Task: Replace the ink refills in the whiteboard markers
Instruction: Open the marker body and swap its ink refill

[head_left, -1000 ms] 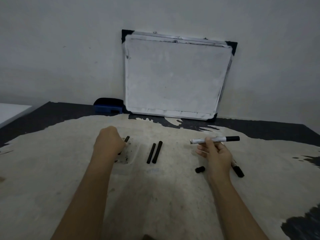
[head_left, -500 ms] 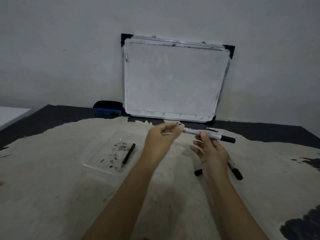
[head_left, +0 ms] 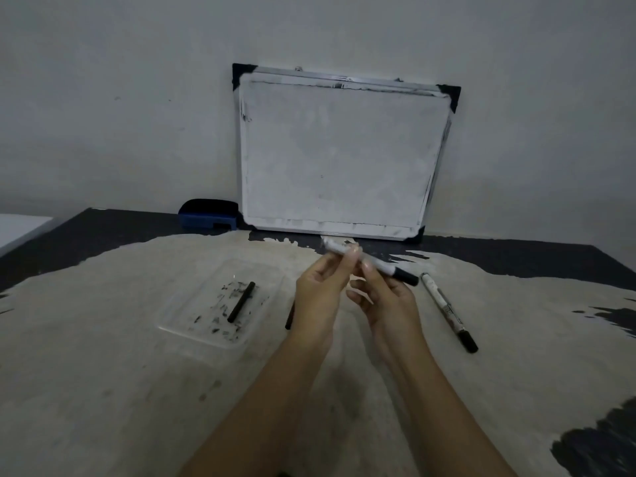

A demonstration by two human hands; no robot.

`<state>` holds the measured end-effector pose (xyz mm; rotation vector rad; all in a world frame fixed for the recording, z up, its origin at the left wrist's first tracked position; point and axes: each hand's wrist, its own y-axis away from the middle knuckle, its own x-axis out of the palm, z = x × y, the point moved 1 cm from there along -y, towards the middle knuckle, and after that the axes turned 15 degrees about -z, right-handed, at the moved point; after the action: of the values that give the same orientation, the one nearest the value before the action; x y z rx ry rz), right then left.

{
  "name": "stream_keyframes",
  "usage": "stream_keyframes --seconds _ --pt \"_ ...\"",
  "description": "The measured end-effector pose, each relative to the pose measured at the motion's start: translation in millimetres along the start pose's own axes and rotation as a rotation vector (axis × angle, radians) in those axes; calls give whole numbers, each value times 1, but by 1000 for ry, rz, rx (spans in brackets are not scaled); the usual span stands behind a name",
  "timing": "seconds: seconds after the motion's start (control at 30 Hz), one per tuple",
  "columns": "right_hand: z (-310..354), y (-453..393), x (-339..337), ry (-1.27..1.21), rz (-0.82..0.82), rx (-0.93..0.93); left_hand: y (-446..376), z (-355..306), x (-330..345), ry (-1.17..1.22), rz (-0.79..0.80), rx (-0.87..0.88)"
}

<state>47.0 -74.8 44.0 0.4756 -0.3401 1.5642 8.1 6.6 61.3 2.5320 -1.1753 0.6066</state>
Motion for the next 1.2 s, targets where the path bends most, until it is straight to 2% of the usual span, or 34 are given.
stream_keyframes --seconds 0.17,0.33,0.47,0.57,0.73,0.9,0.97,1.2 --pt "-9 3 1 227 45 -68 -18 -47 -24 -150 -49 299" --pt "-28 13 6 582 160 -192 -37 -86 -56 -165 -141 437" --pt "-39 20 6 887 276 -405 -44 -89 -65 -224 -137 455" --pt "-42 20 8 978 335 -544 -44 -85 -64 -260 -117 458" --pt "-48 21 9 1075 401 -653 -46 -77 -66 -295 -119 418" --pt "-52 26 16 1386 394 -1061 -45 -73 -66 -297 -116 384" --pt "-54 28 20 1465 376 -1161 -44 -73 -66 -301 -111 382" --pt "-57 28 23 1539 362 -1243 -46 -71 -65 -307 -106 374"
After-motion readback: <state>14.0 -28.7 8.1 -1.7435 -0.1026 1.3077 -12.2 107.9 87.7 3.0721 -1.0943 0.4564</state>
